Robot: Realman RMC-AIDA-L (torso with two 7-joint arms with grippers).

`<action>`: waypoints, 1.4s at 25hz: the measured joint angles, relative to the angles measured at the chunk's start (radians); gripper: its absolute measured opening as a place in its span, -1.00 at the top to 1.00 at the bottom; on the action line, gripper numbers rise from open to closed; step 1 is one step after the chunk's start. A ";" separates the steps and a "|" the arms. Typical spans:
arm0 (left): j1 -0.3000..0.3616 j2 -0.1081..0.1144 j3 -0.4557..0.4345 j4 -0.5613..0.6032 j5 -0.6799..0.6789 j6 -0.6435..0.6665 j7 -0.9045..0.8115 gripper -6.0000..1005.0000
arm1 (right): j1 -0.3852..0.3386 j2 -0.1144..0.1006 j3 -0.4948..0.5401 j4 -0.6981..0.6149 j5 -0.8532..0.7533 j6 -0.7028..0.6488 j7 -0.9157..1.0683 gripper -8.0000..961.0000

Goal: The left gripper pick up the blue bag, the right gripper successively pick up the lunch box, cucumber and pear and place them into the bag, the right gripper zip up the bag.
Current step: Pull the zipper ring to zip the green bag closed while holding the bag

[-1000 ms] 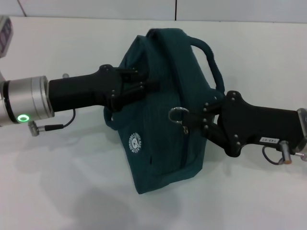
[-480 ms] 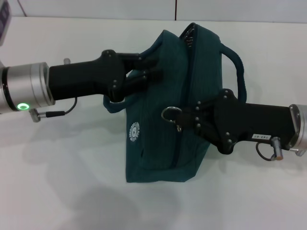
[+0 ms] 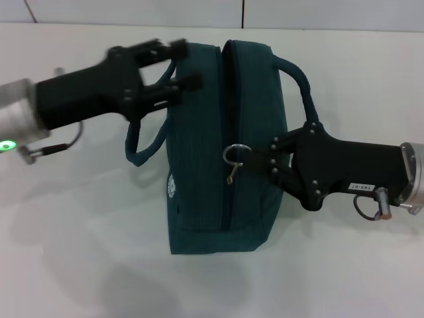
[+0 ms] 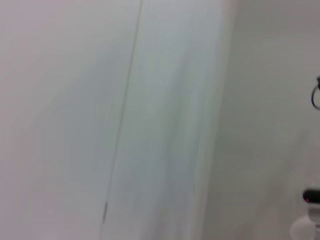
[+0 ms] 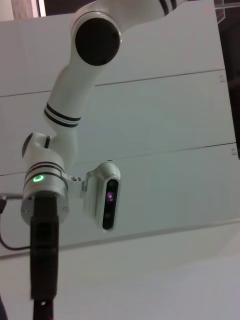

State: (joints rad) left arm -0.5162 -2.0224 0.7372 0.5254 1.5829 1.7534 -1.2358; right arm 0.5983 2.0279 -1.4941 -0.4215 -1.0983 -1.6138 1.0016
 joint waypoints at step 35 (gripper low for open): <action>0.182 -0.064 0.011 -0.166 0.059 -0.024 0.094 -0.50 | 0.073 0.000 -0.038 -0.004 0.112 0.072 -0.024 0.95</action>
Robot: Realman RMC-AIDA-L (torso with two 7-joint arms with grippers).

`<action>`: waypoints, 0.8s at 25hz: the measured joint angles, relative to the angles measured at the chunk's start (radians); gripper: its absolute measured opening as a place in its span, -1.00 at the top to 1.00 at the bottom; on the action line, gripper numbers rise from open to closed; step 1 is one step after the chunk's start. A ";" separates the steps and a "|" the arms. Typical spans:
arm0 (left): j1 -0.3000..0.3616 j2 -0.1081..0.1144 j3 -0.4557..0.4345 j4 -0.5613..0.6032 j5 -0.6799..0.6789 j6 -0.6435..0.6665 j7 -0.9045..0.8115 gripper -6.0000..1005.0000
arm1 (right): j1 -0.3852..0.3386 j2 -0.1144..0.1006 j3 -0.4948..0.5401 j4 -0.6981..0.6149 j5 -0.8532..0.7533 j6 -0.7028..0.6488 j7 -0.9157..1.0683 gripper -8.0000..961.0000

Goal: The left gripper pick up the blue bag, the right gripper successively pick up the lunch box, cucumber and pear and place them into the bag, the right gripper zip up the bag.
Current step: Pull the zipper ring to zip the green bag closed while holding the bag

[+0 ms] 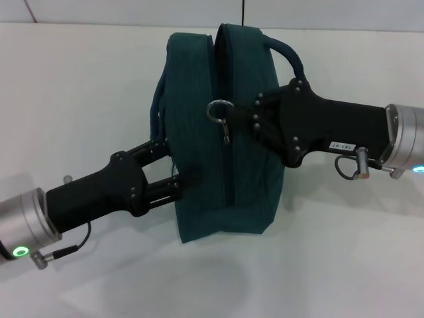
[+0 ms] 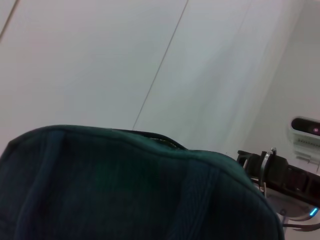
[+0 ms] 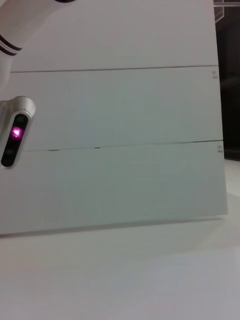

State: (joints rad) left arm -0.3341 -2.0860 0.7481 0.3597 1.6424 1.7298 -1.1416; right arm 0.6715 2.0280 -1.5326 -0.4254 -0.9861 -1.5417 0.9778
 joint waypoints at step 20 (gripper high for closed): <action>-0.018 0.000 0.025 -0.010 0.053 -0.089 0.075 0.52 | -0.006 0.000 0.003 -0.002 0.108 0.068 0.000 0.95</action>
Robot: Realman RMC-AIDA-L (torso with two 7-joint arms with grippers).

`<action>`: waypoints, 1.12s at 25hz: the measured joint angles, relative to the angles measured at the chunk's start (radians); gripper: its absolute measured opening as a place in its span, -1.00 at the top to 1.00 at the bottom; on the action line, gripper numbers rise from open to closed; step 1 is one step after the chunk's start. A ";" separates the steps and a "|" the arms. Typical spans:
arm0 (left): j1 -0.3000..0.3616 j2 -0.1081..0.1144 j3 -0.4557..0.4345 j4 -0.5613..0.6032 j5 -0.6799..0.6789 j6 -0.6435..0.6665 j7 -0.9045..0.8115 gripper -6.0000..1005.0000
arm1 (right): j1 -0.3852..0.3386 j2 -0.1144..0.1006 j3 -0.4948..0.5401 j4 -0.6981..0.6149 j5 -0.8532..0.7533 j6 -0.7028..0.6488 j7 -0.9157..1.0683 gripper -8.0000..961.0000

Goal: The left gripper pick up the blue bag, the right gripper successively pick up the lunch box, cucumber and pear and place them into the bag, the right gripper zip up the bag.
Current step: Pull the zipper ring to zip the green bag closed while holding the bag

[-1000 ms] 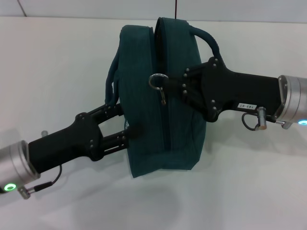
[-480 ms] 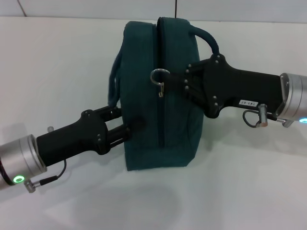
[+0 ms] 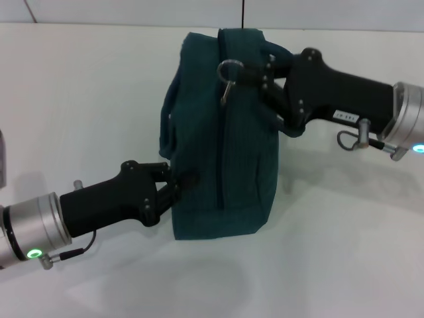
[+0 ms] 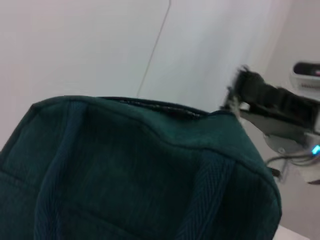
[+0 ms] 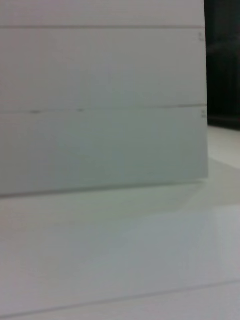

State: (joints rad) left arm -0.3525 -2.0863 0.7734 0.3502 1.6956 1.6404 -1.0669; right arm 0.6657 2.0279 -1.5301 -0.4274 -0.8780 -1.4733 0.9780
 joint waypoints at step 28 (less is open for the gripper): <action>0.042 0.041 0.017 0.050 -0.011 0.102 0.098 0.87 | -0.084 0.000 -0.001 0.008 0.153 0.042 -0.030 0.95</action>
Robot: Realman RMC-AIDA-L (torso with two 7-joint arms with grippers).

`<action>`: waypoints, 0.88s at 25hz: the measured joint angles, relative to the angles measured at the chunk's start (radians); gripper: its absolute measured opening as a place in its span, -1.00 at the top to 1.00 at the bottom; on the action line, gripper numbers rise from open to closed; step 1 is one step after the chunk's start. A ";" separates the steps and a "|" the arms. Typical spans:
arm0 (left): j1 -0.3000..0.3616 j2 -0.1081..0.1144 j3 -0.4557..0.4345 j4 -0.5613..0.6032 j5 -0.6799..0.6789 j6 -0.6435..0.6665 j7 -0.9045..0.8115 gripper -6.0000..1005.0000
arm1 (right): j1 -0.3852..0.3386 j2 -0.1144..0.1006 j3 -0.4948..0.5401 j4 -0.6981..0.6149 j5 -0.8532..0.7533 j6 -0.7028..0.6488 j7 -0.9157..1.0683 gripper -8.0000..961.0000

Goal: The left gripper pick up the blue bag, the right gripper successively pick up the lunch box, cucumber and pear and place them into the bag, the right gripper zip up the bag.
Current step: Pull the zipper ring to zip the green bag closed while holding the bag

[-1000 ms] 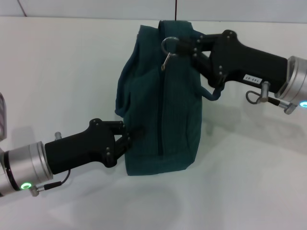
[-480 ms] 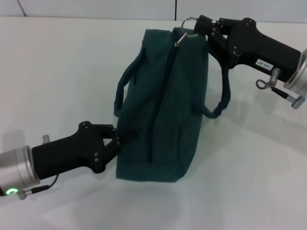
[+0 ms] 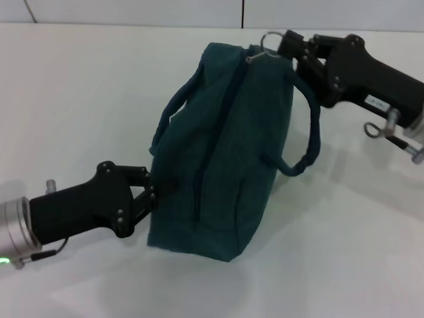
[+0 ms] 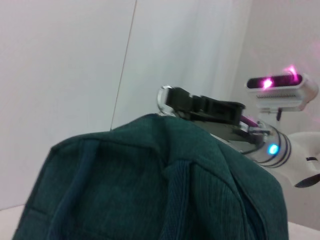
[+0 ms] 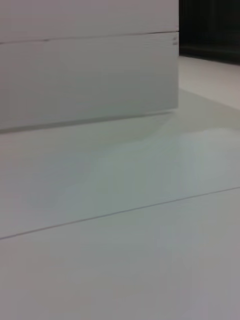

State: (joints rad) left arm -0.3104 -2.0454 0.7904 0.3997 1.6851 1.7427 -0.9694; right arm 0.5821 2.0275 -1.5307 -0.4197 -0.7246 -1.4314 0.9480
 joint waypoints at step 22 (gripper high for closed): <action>-0.091 0.057 0.004 0.072 0.033 0.036 -0.075 0.88 | -0.137 -0.004 0.009 0.000 0.005 -0.129 -0.024 0.95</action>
State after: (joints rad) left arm -0.4014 -1.9889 0.7944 0.4720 1.7178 1.7786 -1.0444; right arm 0.4451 2.0238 -1.5216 -0.4195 -0.7197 -1.5600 0.9245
